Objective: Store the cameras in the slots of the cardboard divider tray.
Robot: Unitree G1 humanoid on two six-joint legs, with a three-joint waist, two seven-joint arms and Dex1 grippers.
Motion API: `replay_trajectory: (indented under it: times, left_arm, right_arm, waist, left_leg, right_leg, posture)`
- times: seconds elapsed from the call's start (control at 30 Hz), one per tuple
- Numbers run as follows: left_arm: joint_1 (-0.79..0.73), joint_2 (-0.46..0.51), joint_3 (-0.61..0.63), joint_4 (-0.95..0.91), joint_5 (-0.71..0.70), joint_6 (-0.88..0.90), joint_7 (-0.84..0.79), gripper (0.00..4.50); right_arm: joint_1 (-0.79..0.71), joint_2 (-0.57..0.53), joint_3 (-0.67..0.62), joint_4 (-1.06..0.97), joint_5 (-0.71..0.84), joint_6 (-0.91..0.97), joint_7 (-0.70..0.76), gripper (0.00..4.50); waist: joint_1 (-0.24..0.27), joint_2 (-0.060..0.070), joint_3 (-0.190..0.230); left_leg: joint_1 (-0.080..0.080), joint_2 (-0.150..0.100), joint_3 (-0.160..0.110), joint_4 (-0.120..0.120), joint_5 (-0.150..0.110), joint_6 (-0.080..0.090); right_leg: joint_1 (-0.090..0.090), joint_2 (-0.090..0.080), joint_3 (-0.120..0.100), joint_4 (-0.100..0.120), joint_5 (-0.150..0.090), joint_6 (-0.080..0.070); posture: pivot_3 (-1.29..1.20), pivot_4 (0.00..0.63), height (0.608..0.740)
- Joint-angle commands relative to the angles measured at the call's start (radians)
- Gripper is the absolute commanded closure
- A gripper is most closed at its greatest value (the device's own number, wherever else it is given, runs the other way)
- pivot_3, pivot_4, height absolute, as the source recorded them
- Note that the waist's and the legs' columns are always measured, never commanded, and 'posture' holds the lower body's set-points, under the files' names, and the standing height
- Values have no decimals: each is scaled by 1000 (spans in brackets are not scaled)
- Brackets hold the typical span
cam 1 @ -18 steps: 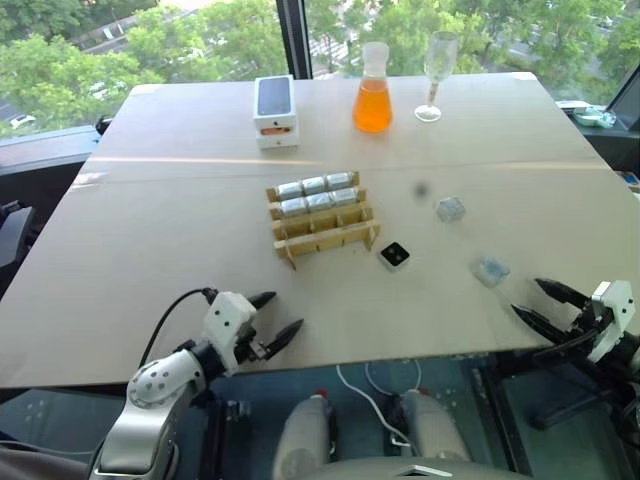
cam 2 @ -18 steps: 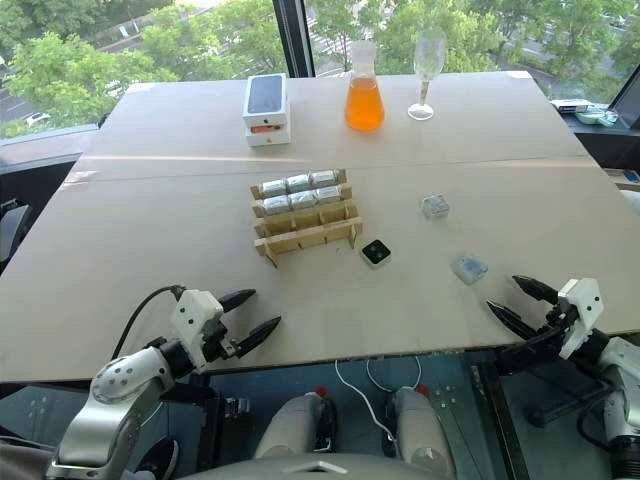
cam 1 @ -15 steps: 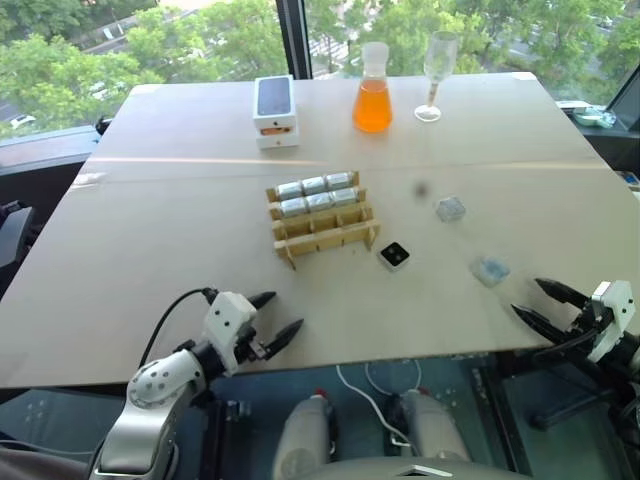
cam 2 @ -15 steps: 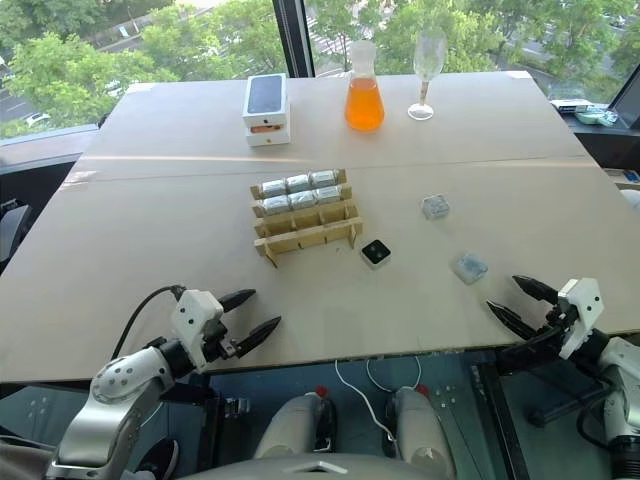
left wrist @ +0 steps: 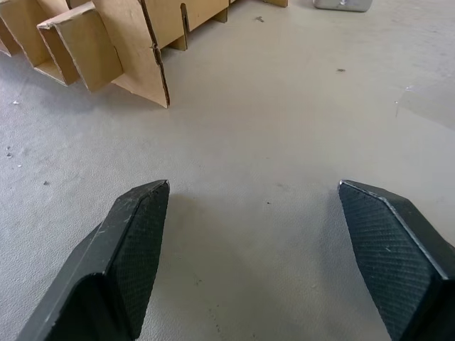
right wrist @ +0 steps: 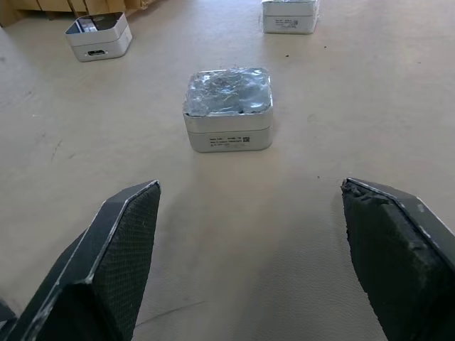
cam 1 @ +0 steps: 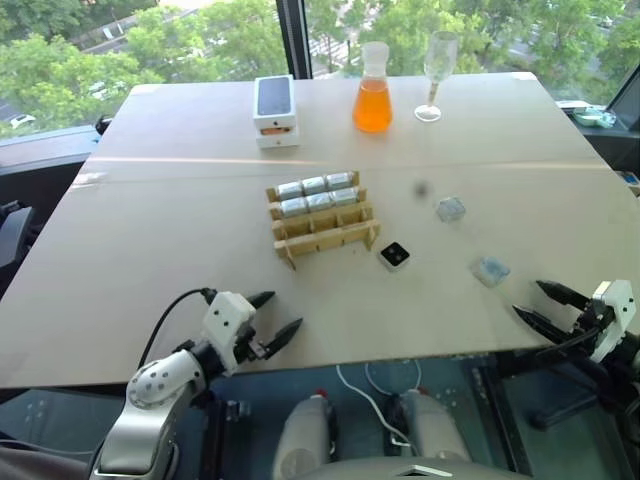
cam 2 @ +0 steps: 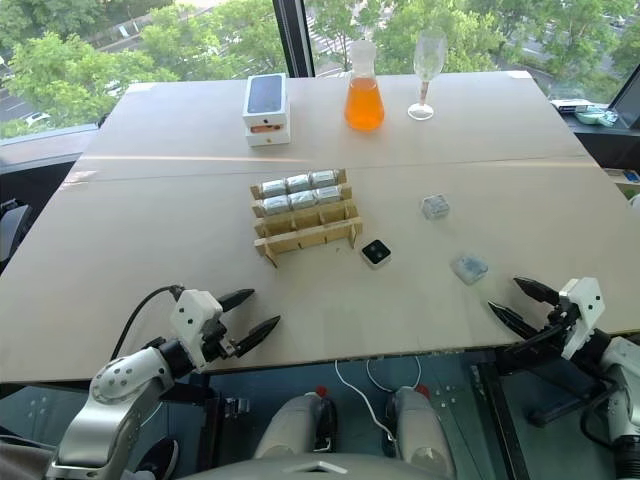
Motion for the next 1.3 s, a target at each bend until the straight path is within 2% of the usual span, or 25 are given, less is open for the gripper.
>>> replay_trajectory:
  times: [0.03,0.1,0.27,0.33,0.43,0.57,0.73,0.93,1.03,1.13,1.17,1.3]
  left_arm:
    - [-4,6,31,-24,-59,-26,-43,578]
    - [-15,26,27,-34,-73,-35,-82,578]
    - [-48,122,-18,-32,-9,-70,-167,578]
    - [-94,143,-7,-85,-111,10,-203,578]
    - [-160,201,3,-165,-246,130,-277,578]
    - [-219,283,3,-215,-350,248,-346,578]
    - [-257,318,-6,-224,-360,282,-374,578]
    - [-273,302,-22,-203,-320,265,-368,578]
    - [-262,287,-29,-202,-308,257,-363,578]
    - [-253,279,-29,-196,-290,245,-364,578]
    - [-253,277,-27,-193,-286,243,-362,578]
    - [-314,259,-13,-146,-285,279,-312,578]
  right_arm:
    - [9,8,11,-67,-8,4,-29,489]
    - [9,36,30,-101,-47,-12,-94,489]
    - [-1,96,49,-162,-101,13,-255,489]
    - [-3,109,57,-169,-119,4,-291,489]
    - [-11,115,73,-180,-139,-9,-316,489]
    - [-26,120,98,-183,-154,-13,-332,489]
    - [-44,127,118,-181,-154,-16,-339,489]
    - [-56,139,120,-173,-134,-10,-337,489]
    - [-55,138,128,-175,-140,-23,-328,1156]
    - [-49,133,130,-167,-148,-33,-324,2502]
    - [-48,131,130,-165,-153,-36,-326,2636]
    - [-71,92,169,-185,-213,-106,-300,2652]
  waist:
    - [0,0,0]
    - [-1,0,0]
    - [-1,1,0]
    - [-1,0,1]
    - [0,-2,2]
    - [-5,-1,2]
    - [-4,-1,2]
    - [-3,-1,2]
    - [-3,-1,2]
    - [-3,-1,2]
    - [-3,-1,2]
    - [-2,-1,2]
  left_leg:
    - [0,0,0,0,0,0]
    - [0,0,0,0,0,0]
    - [0,0,0,0,0,0]
    - [0,0,0,0,0,0]
    - [-2,0,0,1,0,0]
    - [-1,0,0,0,0,0]
    - [0,1,1,0,0,0]
    - [0,0,1,0,0,0]
    - [0,0,1,0,0,0]
    - [0,0,1,0,0,0]
    - [0,0,1,1,0,0]
    - [0,0,1,1,0,0]
  right_leg:
    - [0,0,0,0,0,0]
    - [0,0,0,0,0,0]
    - [0,0,0,1,0,0]
    - [0,0,0,0,0,0]
    - [0,0,-1,0,0,0]
    - [0,0,1,0,0,0]
    - [0,2,1,1,0,0]
    - [0,2,1,0,0,0]
    - [0,2,1,0,0,0]
    - [0,2,2,1,0,0]
    - [0,2,2,1,0,0]
    - [0,2,1,1,0,0]
  posture:
    - [0,150,740]
    - [0,150,740]
    - [0,150,740]
    - [0,150,740]
    - [0,150,740]
    - [0,150,740]
    - [0,150,740]
    - [0,150,740]
    - [0,150,740]
    - [0,150,740]
    - [0,150,740]
    - [0,150,740]
